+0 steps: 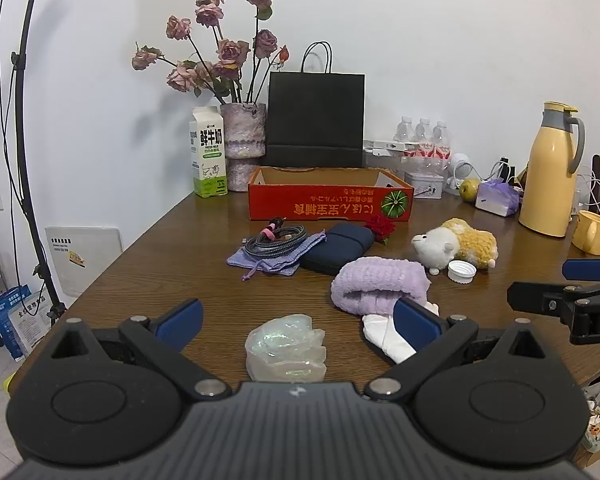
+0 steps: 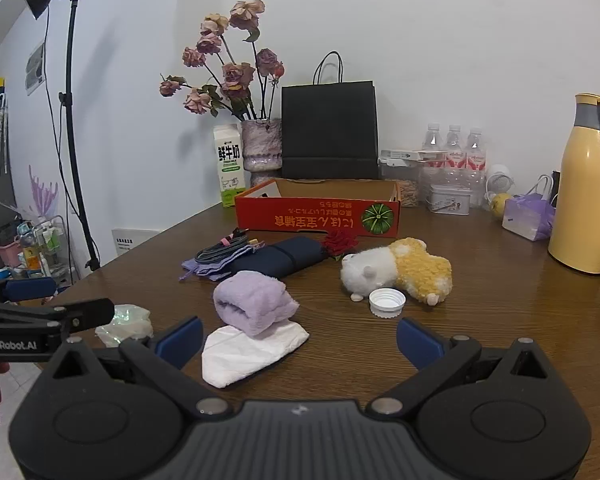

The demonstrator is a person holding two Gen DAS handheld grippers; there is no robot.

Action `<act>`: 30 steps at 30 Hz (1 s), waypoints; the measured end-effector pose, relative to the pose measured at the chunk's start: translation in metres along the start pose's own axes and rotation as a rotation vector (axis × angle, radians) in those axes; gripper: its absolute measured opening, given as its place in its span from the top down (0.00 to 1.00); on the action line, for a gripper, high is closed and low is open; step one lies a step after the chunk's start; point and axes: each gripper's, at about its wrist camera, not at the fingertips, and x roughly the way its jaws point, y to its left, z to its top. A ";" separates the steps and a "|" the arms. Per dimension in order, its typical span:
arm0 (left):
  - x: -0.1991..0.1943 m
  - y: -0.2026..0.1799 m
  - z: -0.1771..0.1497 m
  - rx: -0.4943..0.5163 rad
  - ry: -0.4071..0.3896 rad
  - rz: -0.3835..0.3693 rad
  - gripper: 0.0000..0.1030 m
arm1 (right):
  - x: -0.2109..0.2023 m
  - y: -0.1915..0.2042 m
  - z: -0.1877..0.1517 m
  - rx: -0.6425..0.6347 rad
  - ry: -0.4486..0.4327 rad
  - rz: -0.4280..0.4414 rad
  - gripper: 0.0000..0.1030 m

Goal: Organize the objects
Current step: 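Move both tools toward the plastic bundle and lilac towel roll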

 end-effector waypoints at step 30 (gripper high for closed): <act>-0.001 0.000 -0.003 0.000 -0.019 0.001 0.00 | 0.000 0.003 -0.002 -0.008 0.003 0.001 0.00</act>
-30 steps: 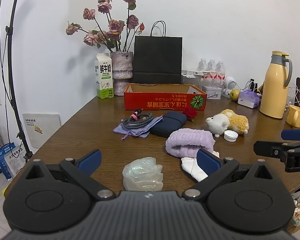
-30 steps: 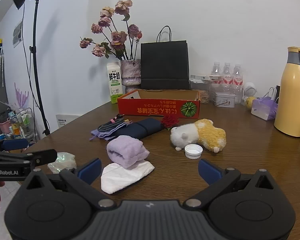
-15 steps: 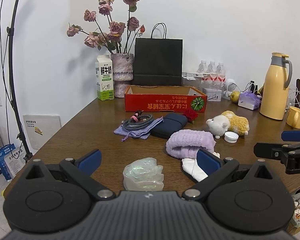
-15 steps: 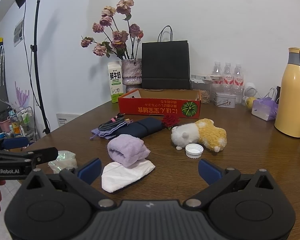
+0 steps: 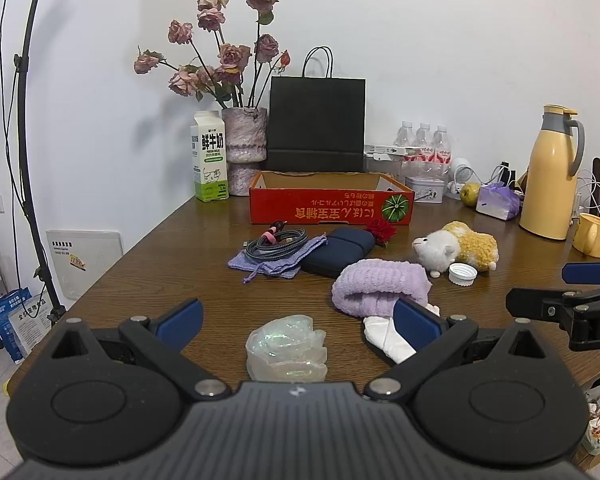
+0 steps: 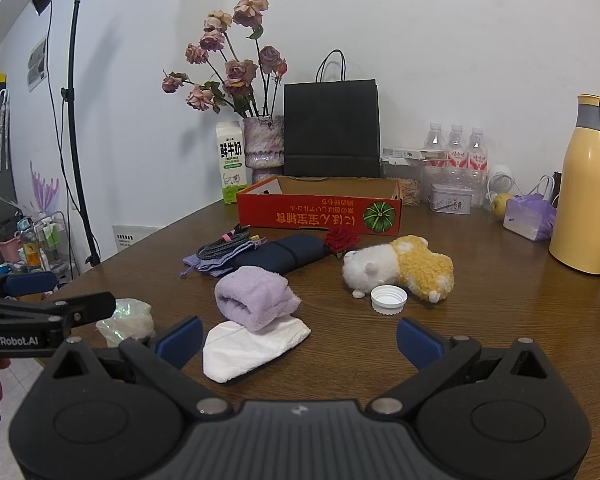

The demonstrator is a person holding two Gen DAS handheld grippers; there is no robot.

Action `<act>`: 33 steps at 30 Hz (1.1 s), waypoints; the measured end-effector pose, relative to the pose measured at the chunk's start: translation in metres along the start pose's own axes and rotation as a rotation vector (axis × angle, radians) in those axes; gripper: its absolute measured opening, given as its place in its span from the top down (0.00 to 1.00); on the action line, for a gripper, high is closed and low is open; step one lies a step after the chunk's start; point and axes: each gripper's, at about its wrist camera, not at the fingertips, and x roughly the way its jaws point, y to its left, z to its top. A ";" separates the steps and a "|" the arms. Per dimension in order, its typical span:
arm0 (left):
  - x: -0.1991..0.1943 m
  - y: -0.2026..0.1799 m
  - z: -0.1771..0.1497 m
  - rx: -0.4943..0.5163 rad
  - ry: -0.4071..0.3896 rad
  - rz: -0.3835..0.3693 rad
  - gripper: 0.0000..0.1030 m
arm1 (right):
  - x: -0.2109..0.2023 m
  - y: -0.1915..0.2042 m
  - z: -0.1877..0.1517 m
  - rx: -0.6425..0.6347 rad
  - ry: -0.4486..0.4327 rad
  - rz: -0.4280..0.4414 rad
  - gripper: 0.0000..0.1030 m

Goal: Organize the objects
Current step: 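Move both tools toward the plastic bundle and lilac towel roll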

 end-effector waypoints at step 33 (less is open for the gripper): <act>0.004 0.001 -0.005 -0.005 0.013 0.002 0.00 | 0.004 0.002 -0.004 -0.001 0.012 0.003 0.00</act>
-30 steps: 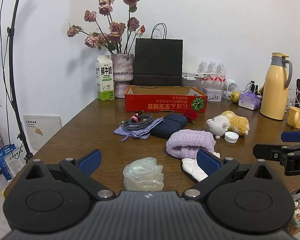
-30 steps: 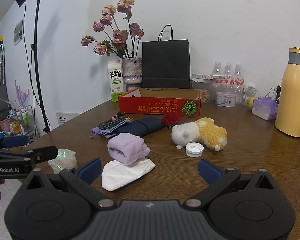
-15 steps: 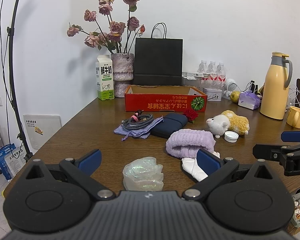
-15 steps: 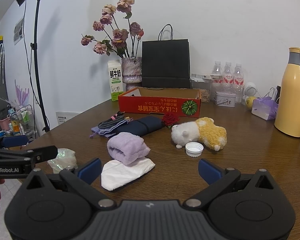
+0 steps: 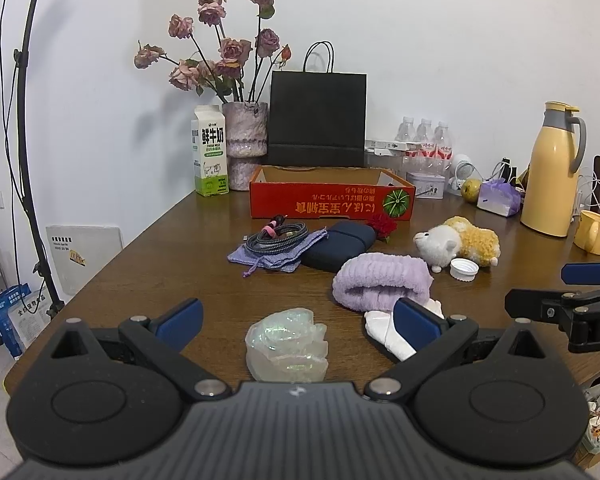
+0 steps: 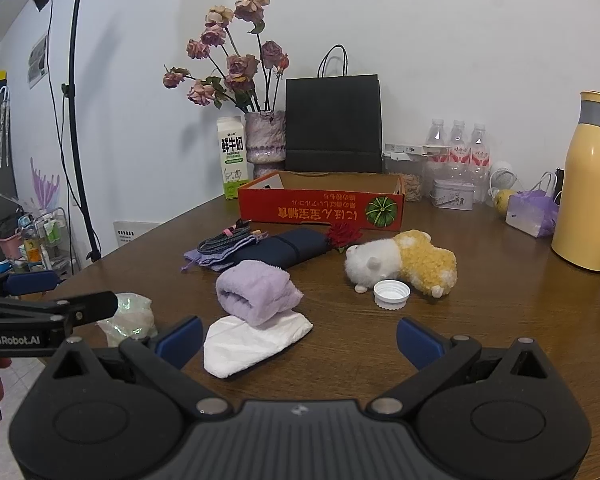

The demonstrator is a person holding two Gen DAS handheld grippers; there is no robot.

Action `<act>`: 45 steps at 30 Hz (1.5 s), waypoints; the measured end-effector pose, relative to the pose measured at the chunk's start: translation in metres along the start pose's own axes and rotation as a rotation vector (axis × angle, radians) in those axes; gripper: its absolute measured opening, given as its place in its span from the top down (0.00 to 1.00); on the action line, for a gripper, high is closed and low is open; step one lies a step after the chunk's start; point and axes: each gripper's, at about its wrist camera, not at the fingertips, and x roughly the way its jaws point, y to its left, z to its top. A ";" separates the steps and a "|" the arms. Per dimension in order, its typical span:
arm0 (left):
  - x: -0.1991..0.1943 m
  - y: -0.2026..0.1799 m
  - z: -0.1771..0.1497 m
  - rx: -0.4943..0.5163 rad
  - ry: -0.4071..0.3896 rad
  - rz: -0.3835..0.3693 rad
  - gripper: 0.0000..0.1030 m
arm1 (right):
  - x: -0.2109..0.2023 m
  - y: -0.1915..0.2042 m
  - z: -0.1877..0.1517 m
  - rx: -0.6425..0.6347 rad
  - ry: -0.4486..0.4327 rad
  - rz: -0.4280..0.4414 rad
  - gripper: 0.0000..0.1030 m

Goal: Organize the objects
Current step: 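Move both tools toward the plastic bundle and lilac towel roll, then grasp the clear plastic bundle with the left tool while the right tool grasps the lilac towel roll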

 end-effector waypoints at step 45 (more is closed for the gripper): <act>0.068 0.024 -0.024 -0.050 0.159 0.001 0.04 | 0.085 0.002 -0.010 -0.007 0.148 0.083 0.00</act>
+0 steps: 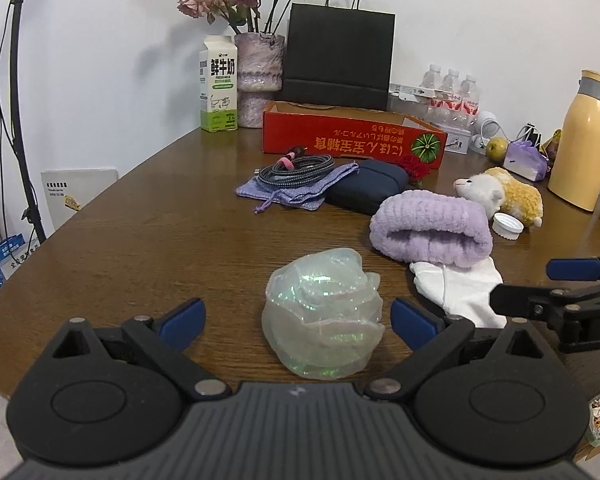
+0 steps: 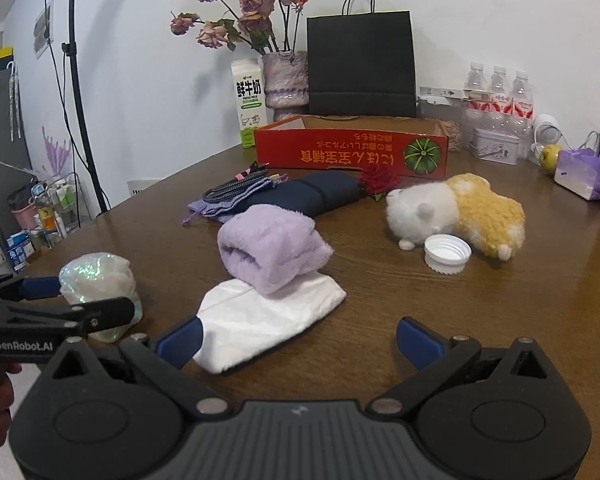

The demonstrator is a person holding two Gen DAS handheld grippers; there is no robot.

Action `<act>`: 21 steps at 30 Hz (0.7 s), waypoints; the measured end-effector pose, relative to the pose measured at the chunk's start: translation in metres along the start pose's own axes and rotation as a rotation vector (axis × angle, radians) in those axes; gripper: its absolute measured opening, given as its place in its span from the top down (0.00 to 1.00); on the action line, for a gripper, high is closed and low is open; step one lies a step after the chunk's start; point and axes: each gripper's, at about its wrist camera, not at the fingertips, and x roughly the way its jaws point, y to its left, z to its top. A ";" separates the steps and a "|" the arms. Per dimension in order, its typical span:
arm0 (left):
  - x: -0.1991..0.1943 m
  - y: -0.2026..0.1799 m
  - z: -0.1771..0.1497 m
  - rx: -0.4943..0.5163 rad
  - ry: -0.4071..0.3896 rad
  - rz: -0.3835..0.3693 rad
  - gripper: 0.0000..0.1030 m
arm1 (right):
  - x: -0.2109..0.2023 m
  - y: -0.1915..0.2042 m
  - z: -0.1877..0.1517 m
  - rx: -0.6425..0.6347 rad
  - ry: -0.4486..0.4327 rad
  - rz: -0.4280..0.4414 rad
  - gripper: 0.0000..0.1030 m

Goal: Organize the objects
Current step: 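Grasp the clear plastic bundle with the left tool while the right tool grasps the lilac towel roll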

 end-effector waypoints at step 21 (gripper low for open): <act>0.022 0.016 0.030 0.017 -0.031 -0.028 0.56 | 0.044 0.008 0.034 -0.030 0.012 0.012 0.00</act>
